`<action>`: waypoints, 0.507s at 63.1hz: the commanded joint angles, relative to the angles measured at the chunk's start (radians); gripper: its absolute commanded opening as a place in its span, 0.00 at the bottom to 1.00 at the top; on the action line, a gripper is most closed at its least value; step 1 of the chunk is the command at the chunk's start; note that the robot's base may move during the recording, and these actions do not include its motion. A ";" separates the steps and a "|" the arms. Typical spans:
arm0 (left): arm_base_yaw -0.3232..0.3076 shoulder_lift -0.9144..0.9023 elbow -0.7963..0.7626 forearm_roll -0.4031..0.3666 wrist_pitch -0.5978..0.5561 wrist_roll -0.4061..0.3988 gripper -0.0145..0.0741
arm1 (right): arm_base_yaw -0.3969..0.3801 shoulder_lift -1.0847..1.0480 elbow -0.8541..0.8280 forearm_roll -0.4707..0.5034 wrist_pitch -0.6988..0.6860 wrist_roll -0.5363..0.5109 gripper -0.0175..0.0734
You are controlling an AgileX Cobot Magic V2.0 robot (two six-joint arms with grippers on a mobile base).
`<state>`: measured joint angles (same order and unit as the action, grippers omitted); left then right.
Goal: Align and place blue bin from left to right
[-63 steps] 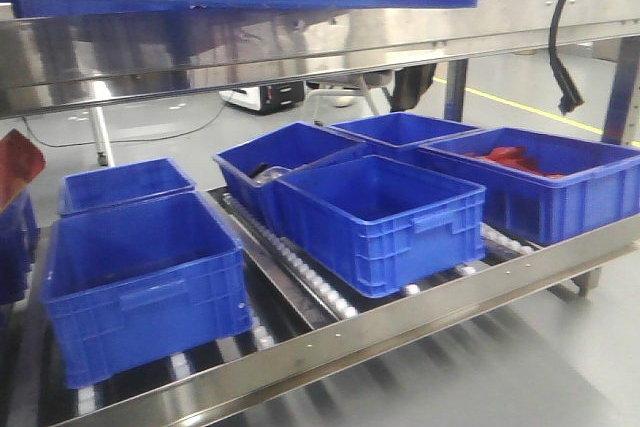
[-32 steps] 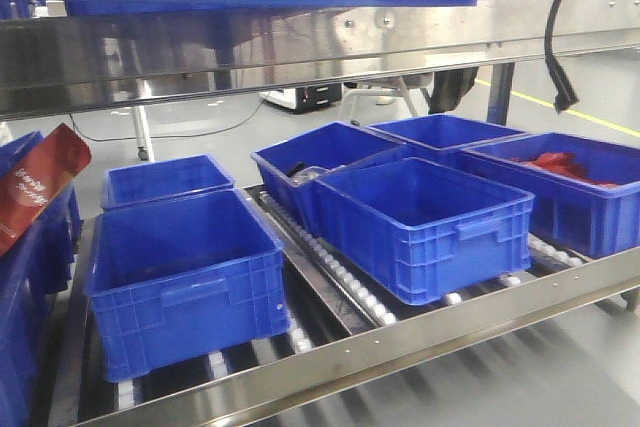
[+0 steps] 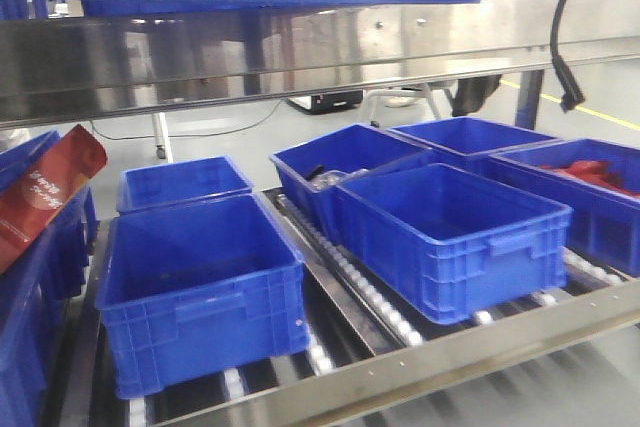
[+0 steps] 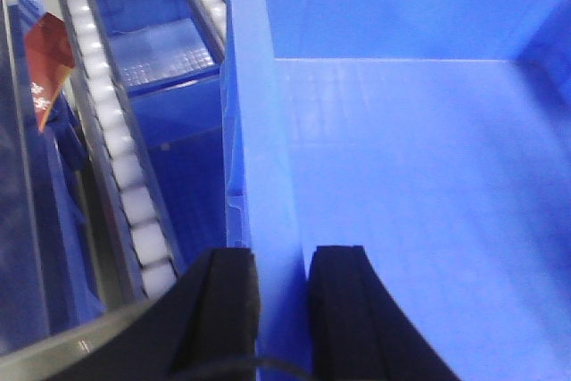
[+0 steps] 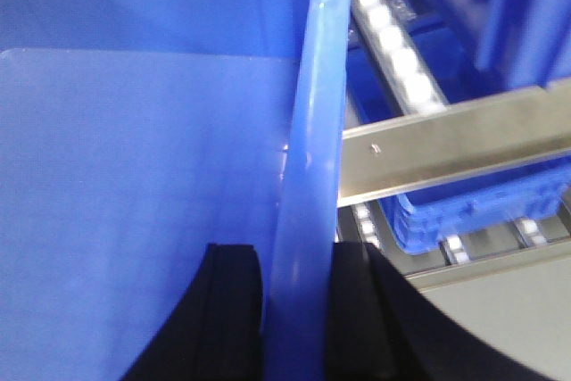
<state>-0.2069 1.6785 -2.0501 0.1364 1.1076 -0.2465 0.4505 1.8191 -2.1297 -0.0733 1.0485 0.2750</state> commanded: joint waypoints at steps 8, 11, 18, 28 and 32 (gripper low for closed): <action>0.002 -0.027 -0.021 0.009 -0.079 0.005 0.15 | -0.001 -0.028 -0.014 -0.017 -0.068 -0.022 0.12; 0.002 -0.027 -0.021 0.009 -0.079 0.005 0.15 | -0.001 -0.028 -0.014 -0.017 -0.068 -0.022 0.12; 0.002 -0.027 -0.021 0.009 -0.079 0.005 0.15 | -0.001 -0.028 -0.014 -0.017 -0.068 -0.022 0.12; 0.002 -0.027 -0.021 0.009 -0.079 0.005 0.15 | -0.001 -0.028 -0.014 -0.017 -0.068 -0.022 0.12; 0.002 -0.027 -0.021 0.009 -0.079 0.005 0.15 | -0.001 -0.028 -0.014 -0.017 -0.068 -0.022 0.12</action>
<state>-0.2069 1.6785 -2.0501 0.1342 1.1076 -0.2465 0.4505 1.8191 -2.1297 -0.0710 1.0634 0.2770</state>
